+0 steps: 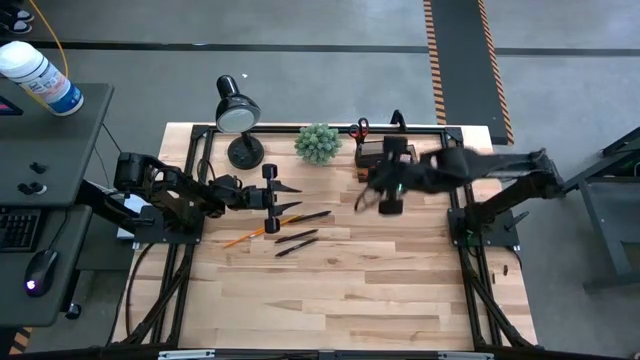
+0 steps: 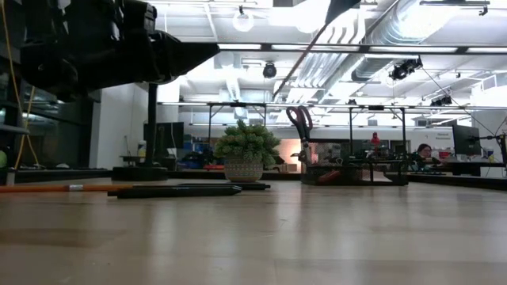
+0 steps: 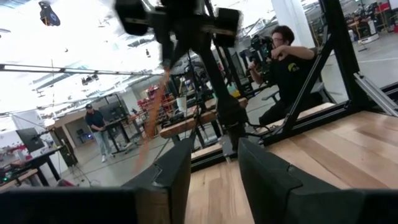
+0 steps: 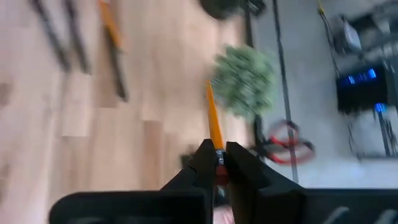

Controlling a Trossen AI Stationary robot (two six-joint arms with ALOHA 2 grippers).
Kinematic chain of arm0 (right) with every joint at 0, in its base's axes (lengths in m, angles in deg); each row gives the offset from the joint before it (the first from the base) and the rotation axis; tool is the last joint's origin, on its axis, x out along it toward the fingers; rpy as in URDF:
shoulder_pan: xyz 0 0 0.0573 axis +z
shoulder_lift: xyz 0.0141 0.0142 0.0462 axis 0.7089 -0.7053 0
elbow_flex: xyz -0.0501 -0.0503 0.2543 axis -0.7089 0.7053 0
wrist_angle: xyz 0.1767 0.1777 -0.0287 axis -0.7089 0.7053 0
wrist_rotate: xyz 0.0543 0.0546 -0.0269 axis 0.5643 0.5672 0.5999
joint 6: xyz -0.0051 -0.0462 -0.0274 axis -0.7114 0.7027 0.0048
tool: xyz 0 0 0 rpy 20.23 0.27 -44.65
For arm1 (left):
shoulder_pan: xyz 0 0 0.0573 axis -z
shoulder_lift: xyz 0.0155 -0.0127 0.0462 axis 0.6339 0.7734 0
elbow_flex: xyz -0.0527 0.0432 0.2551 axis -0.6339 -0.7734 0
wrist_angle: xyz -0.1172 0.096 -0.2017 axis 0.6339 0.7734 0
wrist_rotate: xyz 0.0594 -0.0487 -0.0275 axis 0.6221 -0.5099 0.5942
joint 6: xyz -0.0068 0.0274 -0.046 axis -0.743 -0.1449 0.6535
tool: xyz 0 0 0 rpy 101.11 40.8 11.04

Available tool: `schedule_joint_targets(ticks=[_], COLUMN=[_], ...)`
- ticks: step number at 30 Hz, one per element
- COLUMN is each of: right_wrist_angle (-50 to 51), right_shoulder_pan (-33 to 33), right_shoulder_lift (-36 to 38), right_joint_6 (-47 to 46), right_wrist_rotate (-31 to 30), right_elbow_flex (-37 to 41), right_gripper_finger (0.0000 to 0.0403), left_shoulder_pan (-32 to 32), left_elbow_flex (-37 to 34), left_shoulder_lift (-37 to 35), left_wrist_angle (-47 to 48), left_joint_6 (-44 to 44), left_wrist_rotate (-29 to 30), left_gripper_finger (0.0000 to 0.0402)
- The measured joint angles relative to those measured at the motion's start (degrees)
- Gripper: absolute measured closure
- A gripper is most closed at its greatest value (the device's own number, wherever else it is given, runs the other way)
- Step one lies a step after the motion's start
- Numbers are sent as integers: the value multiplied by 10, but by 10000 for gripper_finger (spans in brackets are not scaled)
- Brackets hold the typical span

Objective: Pick and place office supplies into organizer
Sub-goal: Put the top orange pencil into the black desk organizer

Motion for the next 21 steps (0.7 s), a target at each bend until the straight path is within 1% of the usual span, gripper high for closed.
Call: schedule_joint_targets(ticks=[3,6,9,12,16,18,21], right_wrist_angle=[51,86,114,133,140,141,141], right_shoulder_pan=[-54,-118,-187,-252,-321,-347,-370], right_shoulder_lift=[0,-1,-1,-2,-9,-19,-42], right_joint_6=[-9,-23,-30,-31,-28,-19,-13], right_wrist_rotate=[18,64,111,152,170,191,204], right_elbow_flex=[-54,-102,-127,-130,-112,-103,-97], right_gripper_finger=[390,390,390,390,390,390,390], left_shoulder_pan=[0,0,0,0,0,0,0], left_elbow_flex=[0,0,0,0,0,0,0], left_shoulder_lift=[0,0,0,0,0,0,0], left_wrist_angle=[0,1,1,1,2,2,3], left_joint_6=[0,0,0,0,0,0,0], left_wrist_rotate=[2,2,2,2,4,5,6], left_gripper_finger=[278,280,283,284,284,284,284])
